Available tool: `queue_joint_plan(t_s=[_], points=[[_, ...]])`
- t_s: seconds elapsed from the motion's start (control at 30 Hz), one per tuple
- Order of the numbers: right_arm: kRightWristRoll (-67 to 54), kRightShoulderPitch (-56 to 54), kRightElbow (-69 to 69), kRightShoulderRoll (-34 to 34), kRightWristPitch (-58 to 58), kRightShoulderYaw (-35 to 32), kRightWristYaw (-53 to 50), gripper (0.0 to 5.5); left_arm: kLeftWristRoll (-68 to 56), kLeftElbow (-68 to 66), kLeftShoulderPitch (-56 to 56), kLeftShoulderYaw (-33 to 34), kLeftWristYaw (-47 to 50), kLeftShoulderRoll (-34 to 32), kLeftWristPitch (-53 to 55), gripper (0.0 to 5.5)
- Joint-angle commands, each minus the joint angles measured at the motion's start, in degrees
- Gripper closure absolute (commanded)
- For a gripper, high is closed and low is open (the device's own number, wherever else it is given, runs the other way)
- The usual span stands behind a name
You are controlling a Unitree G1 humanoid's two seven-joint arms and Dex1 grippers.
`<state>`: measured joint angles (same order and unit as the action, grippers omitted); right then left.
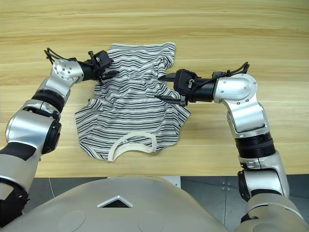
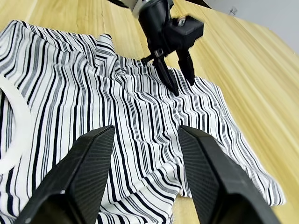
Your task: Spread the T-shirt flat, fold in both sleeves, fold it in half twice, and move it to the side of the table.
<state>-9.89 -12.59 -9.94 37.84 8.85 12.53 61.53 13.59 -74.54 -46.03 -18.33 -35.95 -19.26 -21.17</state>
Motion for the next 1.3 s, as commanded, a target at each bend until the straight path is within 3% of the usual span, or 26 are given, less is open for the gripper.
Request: queue_joint_plan(t_s=[0.03, 0.47, 0.6, 0.87, 1.13, 1.3], points=[[3.14, 3.88, -0.41, 2.18, -0.54, 0.44, -1.76, 2.99, 2.89, -2.77, 1.21, 0.20, 2.60, -3.41, 2.11, 3.44], [16.55, -0.44, 24.95, -2.45, -13.35, 5.74, -10.21, 2.99, 3.02, -2.38, 2.35, 3.61, 0.23, -5.86, 0.26, 3.44], [18.60, -1.07, 31.06, -0.73, -15.89, 6.44, -9.73, 2.99, 3.44, -2.32, 2.41, 3.88, 0.33, -6.02, 0.07, 3.44], [11.85, 9.25, 19.69, 9.39, -11.22, 3.76, 0.78, 2.99, 4.04, -2.36, 2.30, 4.46, 0.28, -6.72, 0.27, 3.44], [9.18, 11.33, 13.55, 11.10, -7.20, 1.21, 1.21, 2.99, 3.47, -2.25, 2.20, 5.27, -1.08, -7.20, -0.62, 3.44], [8.56, 7.86, 12.62, 10.77, -6.98, -1.37, -0.67, 2.99, -0.80, 0.14, 0.11, 8.78, -7.75, -6.02, -8.18, 3.44]])
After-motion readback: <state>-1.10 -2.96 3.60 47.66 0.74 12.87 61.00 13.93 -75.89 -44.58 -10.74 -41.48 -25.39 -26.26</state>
